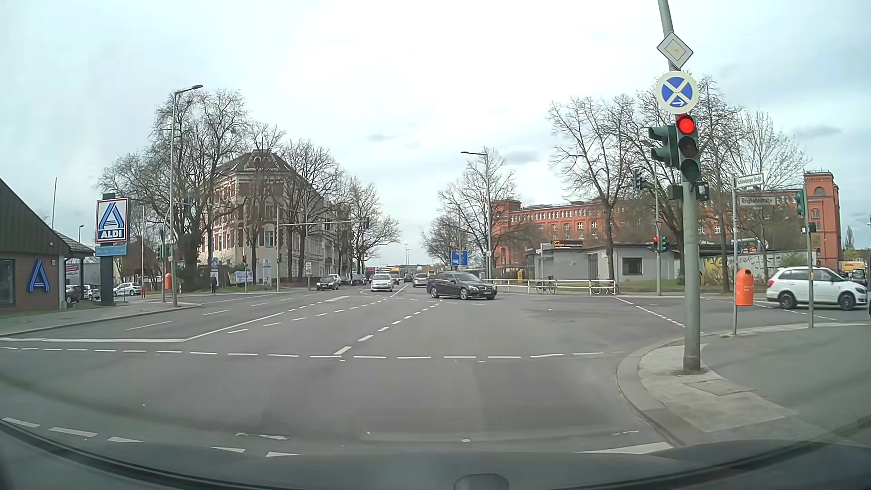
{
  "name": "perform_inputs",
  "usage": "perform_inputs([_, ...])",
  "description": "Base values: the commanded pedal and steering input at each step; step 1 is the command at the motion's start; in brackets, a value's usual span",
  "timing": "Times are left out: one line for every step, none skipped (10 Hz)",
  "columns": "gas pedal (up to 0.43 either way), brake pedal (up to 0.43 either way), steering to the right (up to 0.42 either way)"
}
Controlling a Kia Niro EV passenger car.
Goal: Follow the waypoints while adhering to traffic rules and regulations
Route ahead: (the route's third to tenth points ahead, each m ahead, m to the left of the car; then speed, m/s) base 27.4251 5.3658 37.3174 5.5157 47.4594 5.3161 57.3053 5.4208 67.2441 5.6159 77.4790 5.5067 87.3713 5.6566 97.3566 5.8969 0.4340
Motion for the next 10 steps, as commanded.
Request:
perform_inputs([0.0, 0.213, 0.004])
perform_inputs([0.0, 0.213, 0.004])
perform_inputs([0.0, 0.226, 0.004])
perform_inputs([0.0, 0.244, 0.004])
perform_inputs([0.0, 0.256, 0.004])
perform_inputs([0.0, 0.256, 0.004])
perform_inputs([0.0, 0.256, 0.004])
perform_inputs([0.0, 0.268, 0.004])
perform_inputs([0.0, 0.28, 0.004])
perform_inputs([0.0, 0.293, 0.004])
